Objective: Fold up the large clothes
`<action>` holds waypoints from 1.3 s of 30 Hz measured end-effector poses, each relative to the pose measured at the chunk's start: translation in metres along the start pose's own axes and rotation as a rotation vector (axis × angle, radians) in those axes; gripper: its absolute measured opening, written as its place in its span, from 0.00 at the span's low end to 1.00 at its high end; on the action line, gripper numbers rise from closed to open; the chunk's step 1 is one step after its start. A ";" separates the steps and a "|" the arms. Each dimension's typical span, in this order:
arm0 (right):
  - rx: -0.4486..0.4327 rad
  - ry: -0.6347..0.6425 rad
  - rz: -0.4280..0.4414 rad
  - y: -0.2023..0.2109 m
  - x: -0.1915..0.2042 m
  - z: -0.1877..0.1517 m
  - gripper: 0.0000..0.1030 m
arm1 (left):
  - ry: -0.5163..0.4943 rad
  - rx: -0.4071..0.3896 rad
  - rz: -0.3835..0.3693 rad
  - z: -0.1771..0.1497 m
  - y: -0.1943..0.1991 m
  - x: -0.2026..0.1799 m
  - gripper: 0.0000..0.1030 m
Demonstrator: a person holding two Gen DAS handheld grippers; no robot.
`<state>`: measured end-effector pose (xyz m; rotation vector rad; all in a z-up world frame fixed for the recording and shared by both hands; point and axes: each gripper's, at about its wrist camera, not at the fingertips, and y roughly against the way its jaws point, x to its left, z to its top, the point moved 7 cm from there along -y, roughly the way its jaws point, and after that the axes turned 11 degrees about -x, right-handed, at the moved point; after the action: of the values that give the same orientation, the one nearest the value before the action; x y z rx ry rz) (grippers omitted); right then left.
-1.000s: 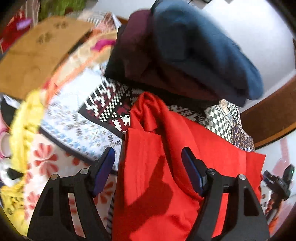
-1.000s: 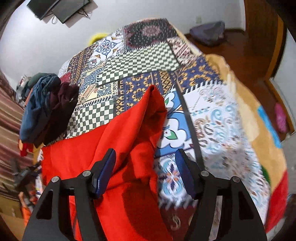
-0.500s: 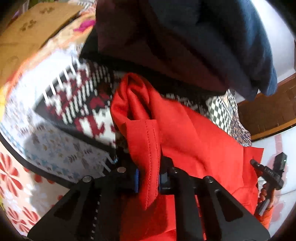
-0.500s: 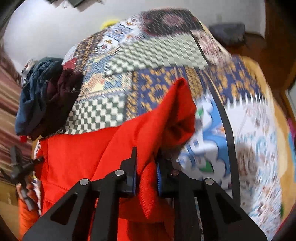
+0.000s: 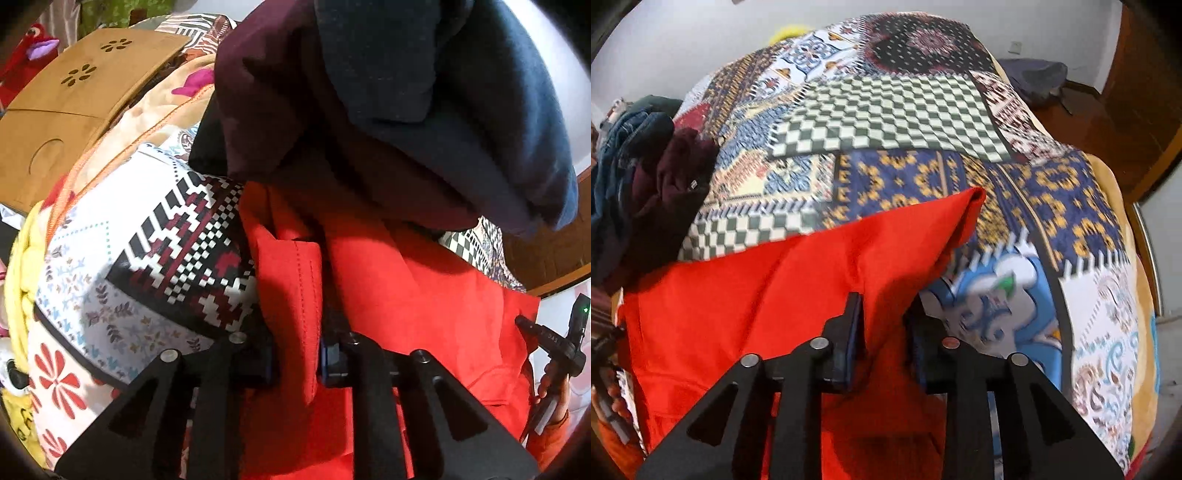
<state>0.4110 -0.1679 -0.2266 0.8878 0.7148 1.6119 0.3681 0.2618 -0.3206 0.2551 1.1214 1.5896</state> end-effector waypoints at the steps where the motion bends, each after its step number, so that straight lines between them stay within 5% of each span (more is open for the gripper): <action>1: -0.007 0.002 0.002 0.008 -0.003 -0.002 0.23 | -0.015 0.002 0.011 -0.002 0.003 0.000 0.20; 6: -0.089 0.082 0.014 0.060 -0.002 -0.002 0.24 | -0.120 -0.012 0.074 -0.010 0.028 -0.004 0.22; 11: -0.191 0.154 0.000 0.112 -0.001 -0.006 0.45 | -0.216 -0.052 0.101 -0.019 0.070 -0.011 0.22; 15: -0.228 0.188 0.018 0.141 -0.004 -0.020 0.50 | -0.265 -0.096 0.106 -0.024 0.105 -0.017 0.23; 18: -0.223 0.192 0.028 0.152 -0.008 -0.036 0.61 | -0.286 -0.109 0.110 -0.030 0.125 -0.016 0.33; 23: -0.199 0.180 0.042 0.160 -0.019 -0.069 0.62 | -0.303 -0.125 0.120 -0.052 0.160 -0.004 0.48; 34: -0.073 0.091 0.065 0.143 -0.039 -0.134 0.62 | -0.212 0.057 0.108 -0.143 0.164 0.040 0.55; 39: -0.070 0.071 0.067 0.141 -0.046 -0.149 0.64 | -0.160 0.128 0.041 -0.178 0.160 0.046 0.55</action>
<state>0.2161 -0.2424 -0.1980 0.8152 0.6794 1.7250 0.1279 0.2196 -0.3099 0.4846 1.0997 1.5073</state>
